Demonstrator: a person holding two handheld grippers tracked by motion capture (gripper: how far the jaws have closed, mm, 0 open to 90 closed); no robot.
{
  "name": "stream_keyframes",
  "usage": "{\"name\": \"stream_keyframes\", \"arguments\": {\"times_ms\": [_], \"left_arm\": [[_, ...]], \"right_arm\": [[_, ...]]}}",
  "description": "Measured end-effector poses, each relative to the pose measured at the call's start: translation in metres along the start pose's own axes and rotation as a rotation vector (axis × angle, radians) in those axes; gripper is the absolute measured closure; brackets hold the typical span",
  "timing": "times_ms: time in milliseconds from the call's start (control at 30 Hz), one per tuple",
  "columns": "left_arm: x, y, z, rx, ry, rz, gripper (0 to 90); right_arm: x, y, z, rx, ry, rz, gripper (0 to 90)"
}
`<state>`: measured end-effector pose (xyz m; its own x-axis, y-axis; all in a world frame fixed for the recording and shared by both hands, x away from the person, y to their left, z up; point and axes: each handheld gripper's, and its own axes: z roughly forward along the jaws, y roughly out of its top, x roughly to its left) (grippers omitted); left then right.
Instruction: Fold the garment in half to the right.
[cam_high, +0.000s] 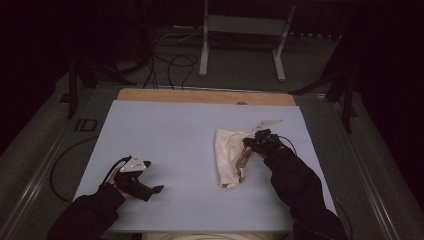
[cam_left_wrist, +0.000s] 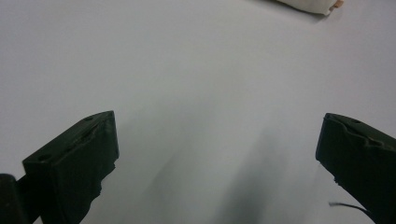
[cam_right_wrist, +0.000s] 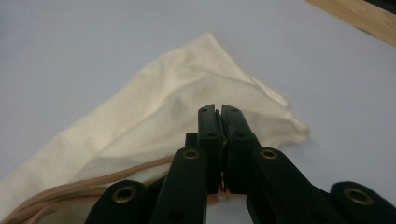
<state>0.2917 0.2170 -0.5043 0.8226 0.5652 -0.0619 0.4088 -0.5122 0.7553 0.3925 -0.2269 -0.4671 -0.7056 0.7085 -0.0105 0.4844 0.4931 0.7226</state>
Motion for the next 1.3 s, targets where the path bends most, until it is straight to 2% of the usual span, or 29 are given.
{"name": "stream_keyframes", "arguments": {"times_ms": [300,467,600,700,733,767,833,1000,1100,1300], "left_arm": [[0.002,-0.009,-0.009,-0.012,0.023,-0.026,0.2],[0.003,-0.011,-0.01,-0.018,0.027,-0.034,0.2],[0.003,-0.012,-0.009,-0.013,0.032,-0.036,0.2],[0.003,-0.013,-0.008,-0.015,0.032,-0.039,0.2],[0.003,-0.013,-0.008,-0.013,0.033,-0.037,0.2],[0.003,-0.013,-0.008,-0.015,0.033,-0.036,0.2],[0.003,-0.013,-0.008,-0.015,0.037,-0.032,0.2],[0.001,-0.013,-0.007,-0.008,0.042,-0.017,0.2],[0.0,-0.013,-0.007,-0.011,0.04,-0.015,0.2],[0.001,-0.014,-0.008,-0.015,0.036,-0.017,0.2]], "right_arm": [[-0.009,-0.029,-0.014,-0.004,-0.042,0.06,88.2],[-0.019,-0.043,-0.016,0.017,-0.093,0.077,90.0],[-0.023,-0.049,-0.016,0.016,-0.091,0.109,90.0],[-0.022,-0.048,-0.014,0.018,-0.094,0.095,90.0],[-0.022,-0.047,-0.013,0.012,-0.09,0.095,86.7],[-0.023,-0.046,-0.013,0.002,-0.083,0.102,79.5],[-0.026,-0.042,-0.011,-0.009,-0.078,0.111,79.4],[-0.035,-0.028,-0.005,-0.038,-0.08,0.127,70.5],[-0.046,-0.014,0.01,-0.035,-0.054,0.161,62.8],[-0.062,0.002,0.035,-0.02,-0.041,0.225,59.5]]}}
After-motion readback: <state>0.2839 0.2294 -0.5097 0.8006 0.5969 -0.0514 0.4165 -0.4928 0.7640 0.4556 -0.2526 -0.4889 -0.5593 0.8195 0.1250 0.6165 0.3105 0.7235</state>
